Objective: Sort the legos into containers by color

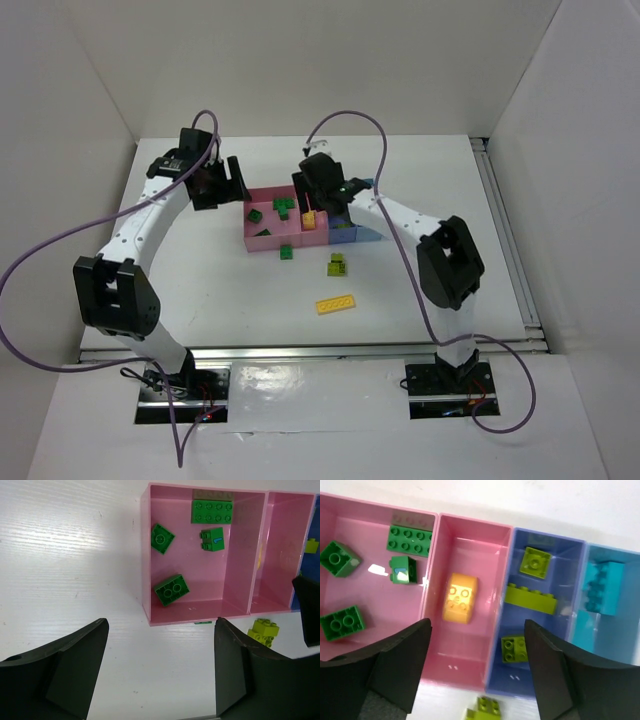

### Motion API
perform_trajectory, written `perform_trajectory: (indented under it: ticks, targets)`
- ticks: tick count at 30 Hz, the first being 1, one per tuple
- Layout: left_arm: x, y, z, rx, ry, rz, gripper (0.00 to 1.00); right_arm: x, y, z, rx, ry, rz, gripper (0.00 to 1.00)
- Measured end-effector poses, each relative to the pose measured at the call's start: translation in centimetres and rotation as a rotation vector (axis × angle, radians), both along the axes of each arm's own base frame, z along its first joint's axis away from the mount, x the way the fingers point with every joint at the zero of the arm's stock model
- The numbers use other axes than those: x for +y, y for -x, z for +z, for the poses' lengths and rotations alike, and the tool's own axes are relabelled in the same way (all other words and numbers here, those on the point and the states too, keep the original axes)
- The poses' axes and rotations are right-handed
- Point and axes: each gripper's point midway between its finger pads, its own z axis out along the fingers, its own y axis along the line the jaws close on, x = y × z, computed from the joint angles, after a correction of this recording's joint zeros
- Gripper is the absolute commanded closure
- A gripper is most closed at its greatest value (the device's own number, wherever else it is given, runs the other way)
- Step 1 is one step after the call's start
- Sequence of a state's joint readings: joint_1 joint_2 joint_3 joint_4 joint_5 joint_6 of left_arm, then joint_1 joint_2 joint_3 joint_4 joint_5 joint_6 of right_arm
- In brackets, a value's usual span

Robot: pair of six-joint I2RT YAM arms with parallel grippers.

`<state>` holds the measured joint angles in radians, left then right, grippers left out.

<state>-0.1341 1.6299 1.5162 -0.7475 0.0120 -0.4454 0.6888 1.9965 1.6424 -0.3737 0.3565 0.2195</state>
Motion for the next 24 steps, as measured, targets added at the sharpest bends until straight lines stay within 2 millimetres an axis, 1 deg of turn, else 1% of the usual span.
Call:
perform_trajectory:
  ticks: [1,2,3,4,5,6,8,9,10,12,13,15,16,18,20,24]
  targets:
    - [0.0,0.0,0.2,-0.005,0.001,0.000,0.15,-0.3,0.4,0.5,-0.007,-0.002,0.000,0.23]
    - [0.0,0.1,0.5,-0.011,0.002,0.000,0.15,-0.8,1.3,1.1,-0.016,-0.013,0.003,0.23]
    - [0.0,0.2,0.7,-0.019,0.003,0.000,0.15,-1.5,2.7,1.3,-0.010,-0.015,0.013,0.23]
    - [0.0,0.2,1.0,-0.027,0.003,-0.001,0.15,-2.3,4.5,1.4,-0.001,-0.015,0.028,0.23]
    - [0.0,0.3,1.3,-0.034,0.004,-0.002,0.15,-2.8,6.0,1.5,0.007,-0.016,0.045,0.19]
    - [0.0,0.3,1.5,-0.039,0.005,-0.002,0.15,-3.1,8.0,1.5,0.021,-0.019,0.076,0.16]
    - [0.0,0.4,1.7,-0.044,0.005,-0.002,0.15,-3.1,11.4,1.0,0.047,-0.026,0.132,0.09]
    - [0.0,0.4,1.7,-0.044,0.005,-0.002,0.15,-3.0,12.9,0.5,0.065,-0.025,0.157,0.03]
    - [0.0,0.4,1.7,-0.043,0.005,-0.002,0.15,-3.2,14.5,-0.4,0.096,-0.017,0.176,0.01]
    - [0.1,0.5,1.4,-0.036,0.004,-0.002,0.15,-3.4,17.5,-3.0,0.172,0.007,0.210,0.01]
    - [0.0,0.6,1.3,-0.034,0.004,-0.003,0.15,-3.9,19.0,-4.7,0.225,0.027,0.220,0.01]
    - [-0.1,0.6,1.2,-0.031,0.004,-0.007,0.15,-5.2,21.3,-7.3,0.316,0.058,0.223,0.01]
    - [-0.2,0.6,1.2,-0.030,0.004,-0.008,0.15,-5.9,22.3,-8.3,0.358,0.074,0.222,0.01]
    - [-0.3,0.6,1.1,-0.028,0.004,-0.012,0.15,-6.8,23.7,-9.5,0.413,0.093,0.220,0.01]
    - [-0.5,0.7,1.1,-0.028,0.004,-0.017,0.15,-6.9,24.2,-9.7,0.433,0.100,0.219,0.01]
    - [-0.7,0.7,1.0,-0.027,0.003,-0.022,0.15,-6.8,24.6,-9.8,0.437,0.109,0.230,0.03]
